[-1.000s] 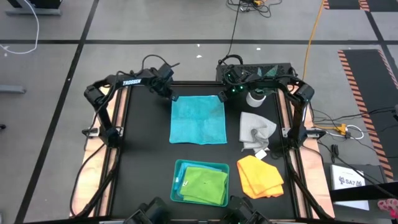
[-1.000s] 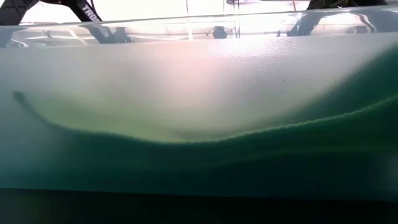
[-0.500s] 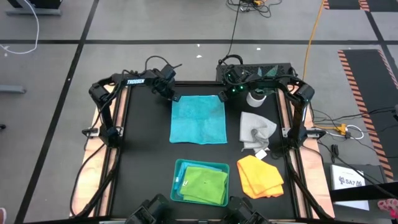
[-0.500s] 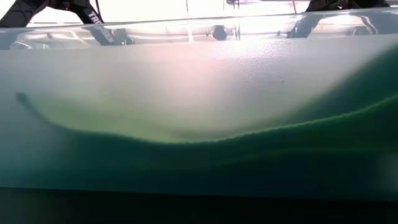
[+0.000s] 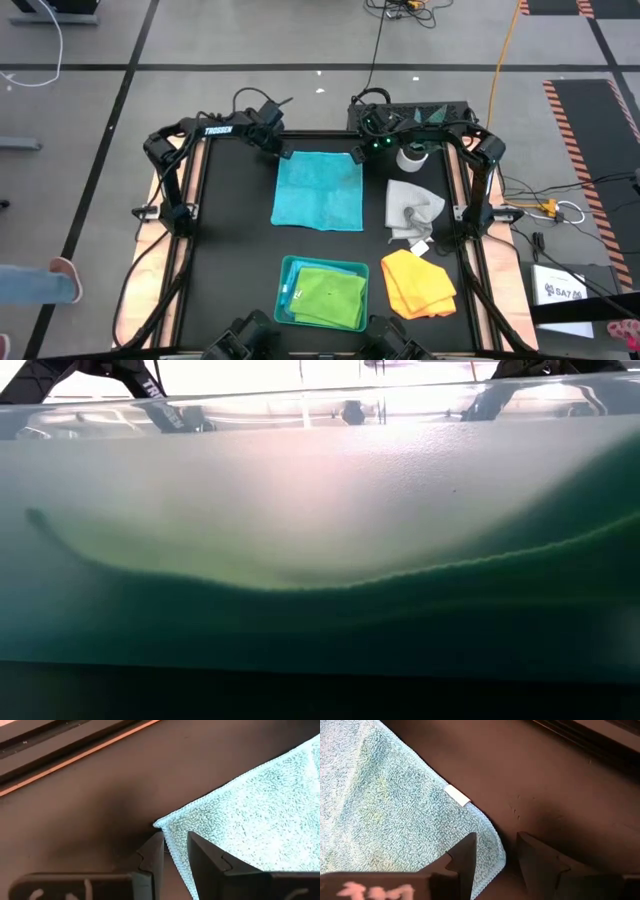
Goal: Fold microfiber towels
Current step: Fold the blue microfiber cloth
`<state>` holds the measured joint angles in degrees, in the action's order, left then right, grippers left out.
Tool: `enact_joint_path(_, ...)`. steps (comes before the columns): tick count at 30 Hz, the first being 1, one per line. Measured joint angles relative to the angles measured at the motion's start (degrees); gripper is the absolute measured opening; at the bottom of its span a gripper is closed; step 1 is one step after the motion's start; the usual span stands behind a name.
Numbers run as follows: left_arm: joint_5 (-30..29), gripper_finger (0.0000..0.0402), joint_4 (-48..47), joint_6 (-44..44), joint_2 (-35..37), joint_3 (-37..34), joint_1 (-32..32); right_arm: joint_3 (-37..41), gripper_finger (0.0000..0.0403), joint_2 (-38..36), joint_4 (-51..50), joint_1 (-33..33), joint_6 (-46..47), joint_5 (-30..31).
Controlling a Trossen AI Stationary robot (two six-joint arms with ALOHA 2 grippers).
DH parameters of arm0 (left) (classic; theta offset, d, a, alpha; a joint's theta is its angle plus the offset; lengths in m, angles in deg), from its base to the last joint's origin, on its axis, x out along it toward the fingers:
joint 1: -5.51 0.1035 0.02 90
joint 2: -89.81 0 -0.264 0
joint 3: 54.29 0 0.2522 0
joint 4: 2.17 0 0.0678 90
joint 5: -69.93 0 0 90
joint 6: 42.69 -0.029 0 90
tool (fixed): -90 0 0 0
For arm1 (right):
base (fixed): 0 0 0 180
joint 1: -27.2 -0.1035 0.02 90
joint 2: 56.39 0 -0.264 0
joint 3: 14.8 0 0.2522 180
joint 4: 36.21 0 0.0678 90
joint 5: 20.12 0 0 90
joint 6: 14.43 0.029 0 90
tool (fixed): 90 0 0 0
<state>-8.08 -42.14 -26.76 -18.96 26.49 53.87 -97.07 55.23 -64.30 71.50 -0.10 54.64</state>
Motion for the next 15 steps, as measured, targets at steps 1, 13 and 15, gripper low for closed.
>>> enact_joint_path(1,0.0,0.0088,0.02,-0.01,0.01,0.0,0.0,0.0,0.0135,0.02,0.0,0.0,0.0,0.0)
enact_joint_path(13,-0.04,0.0088,0.01,-0.16,0.07,0.0,0.0,0.0,0.0107,0.04,-0.06,-0.04,0.0,0.16)
enact_joint_path(15,-0.09,0.0088,0.0,-0.16,0.07,0.0,0.0,0.02,0.0082,0.08,-0.04,-0.04,0.0,0.27)
